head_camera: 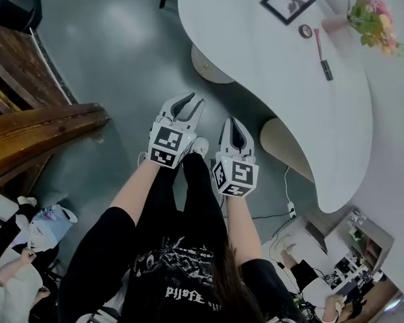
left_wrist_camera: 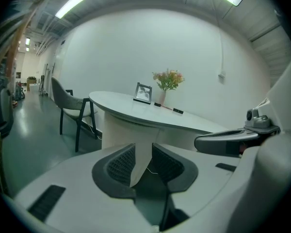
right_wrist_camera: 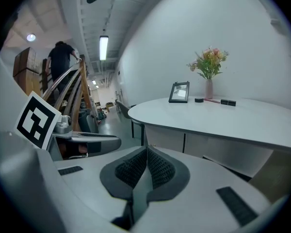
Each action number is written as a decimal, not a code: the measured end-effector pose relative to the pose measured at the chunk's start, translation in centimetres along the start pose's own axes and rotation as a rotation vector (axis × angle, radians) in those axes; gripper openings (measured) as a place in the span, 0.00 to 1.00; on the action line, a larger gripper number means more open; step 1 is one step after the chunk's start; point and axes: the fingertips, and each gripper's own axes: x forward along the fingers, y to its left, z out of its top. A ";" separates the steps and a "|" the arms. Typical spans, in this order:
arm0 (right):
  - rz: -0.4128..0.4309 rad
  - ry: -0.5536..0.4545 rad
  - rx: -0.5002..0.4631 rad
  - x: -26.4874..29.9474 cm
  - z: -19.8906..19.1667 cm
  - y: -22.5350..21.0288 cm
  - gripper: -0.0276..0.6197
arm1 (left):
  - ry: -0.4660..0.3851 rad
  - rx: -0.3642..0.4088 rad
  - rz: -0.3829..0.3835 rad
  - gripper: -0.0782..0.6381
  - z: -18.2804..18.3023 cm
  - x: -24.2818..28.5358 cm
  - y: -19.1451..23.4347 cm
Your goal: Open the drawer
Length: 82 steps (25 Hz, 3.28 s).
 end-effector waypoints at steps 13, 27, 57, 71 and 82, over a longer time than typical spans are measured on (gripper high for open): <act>0.014 -0.008 -0.009 3.9 -3.1 0.1 0.09 | 0.007 0.012 0.009 0.31 -3.5 4.5 2.5; -0.006 0.007 0.005 8.4 -6.8 -1.5 0.09 | -0.016 0.088 0.014 0.32 -6.6 11.3 5.2; 0.096 0.057 -0.040 12.8 -9.3 -2.6 0.09 | 0.023 0.150 0.053 0.37 -7.4 20.4 8.7; 0.163 0.108 -0.091 13.7 -9.9 -1.4 0.09 | 0.005 0.220 0.026 0.34 -6.5 21.2 9.6; 0.196 0.119 -0.098 14.6 -9.5 -0.5 0.09 | -0.006 0.236 -0.034 0.34 -6.6 21.4 9.6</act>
